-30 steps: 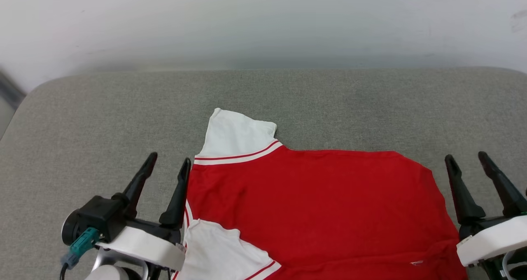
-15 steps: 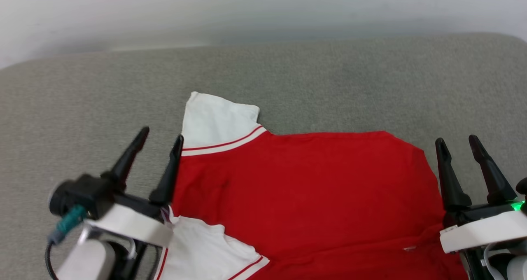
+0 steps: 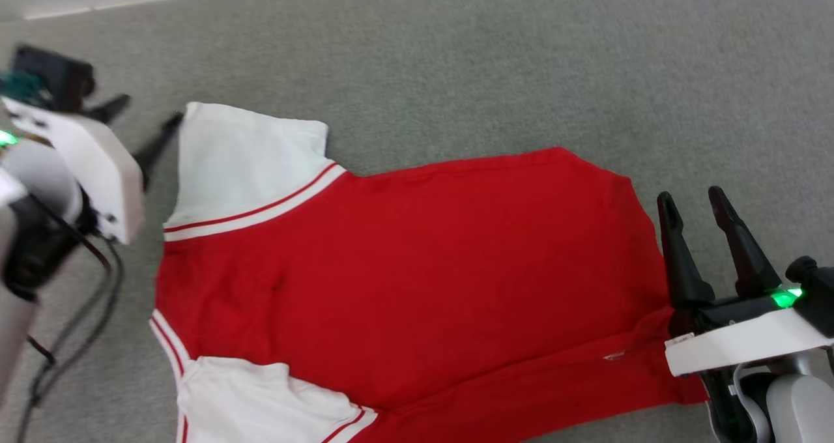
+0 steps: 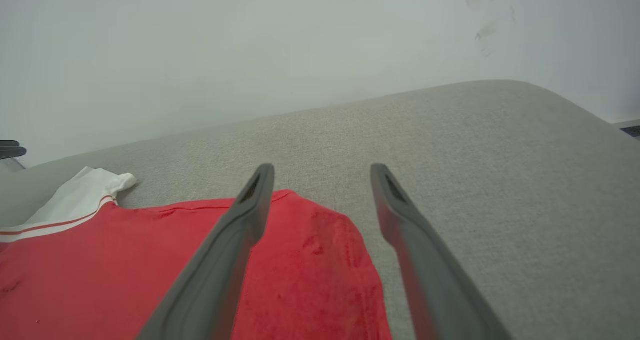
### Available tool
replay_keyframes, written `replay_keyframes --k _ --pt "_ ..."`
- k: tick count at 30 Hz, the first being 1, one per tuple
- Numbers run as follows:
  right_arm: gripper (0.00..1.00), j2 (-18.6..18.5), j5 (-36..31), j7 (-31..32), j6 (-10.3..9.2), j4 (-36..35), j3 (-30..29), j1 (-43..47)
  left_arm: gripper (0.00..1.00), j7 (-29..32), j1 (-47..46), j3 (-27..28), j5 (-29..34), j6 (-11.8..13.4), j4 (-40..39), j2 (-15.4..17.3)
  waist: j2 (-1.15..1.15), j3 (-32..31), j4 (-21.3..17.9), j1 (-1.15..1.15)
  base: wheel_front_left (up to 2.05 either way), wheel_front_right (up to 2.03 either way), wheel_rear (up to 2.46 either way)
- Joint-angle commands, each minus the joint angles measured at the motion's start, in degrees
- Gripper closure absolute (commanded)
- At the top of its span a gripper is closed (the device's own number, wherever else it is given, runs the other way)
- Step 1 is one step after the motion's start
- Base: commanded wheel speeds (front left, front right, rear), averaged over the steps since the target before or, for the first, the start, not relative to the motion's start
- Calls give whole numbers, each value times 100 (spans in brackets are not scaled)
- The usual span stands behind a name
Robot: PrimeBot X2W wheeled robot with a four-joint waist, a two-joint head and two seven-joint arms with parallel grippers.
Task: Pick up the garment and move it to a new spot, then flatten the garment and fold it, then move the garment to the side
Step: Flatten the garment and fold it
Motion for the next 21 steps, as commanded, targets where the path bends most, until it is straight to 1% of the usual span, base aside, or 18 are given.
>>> replay_keyframes --k 1,6,8,10,14,17,21 --pt "0 35 11 -61 -2 36 34 -124 0 247 -216 -25 -95 -5 82 117 0 289 -277 -1 0 0 0" --pt "0 81 74 -215 -2 193 162 -256 0 1596 -787 -13 -676 12 490 407 0 536 -504 -1 0 0 0" --pt "0 88 99 -269 -2 242 218 -318 0 2011 -940 28 -900 66 588 412 0 624 -579 -1 0 0 0" --pt "0 98 126 -317 -2 290 270 -346 0 2375 -1057 71 -1093 185 649 407 0 703 -636 -1 0 0 0" --pt "0 132 186 -398 -2 384 386 -438 0 2890 -1261 14 -1125 371 675 541 0 854 -729 -1 0 0 0" --pt "0 146 205 -461 -2 449 455 -471 0 3079 -1322 -45 -1064 492 678 557 0 923 -778 -1 0 0 0" --pt "0 146 232 -506 -2 513 493 -526 0 3382 -1201 -220 -1112 526 711 515 0 968 -804 -1 0 0 0"
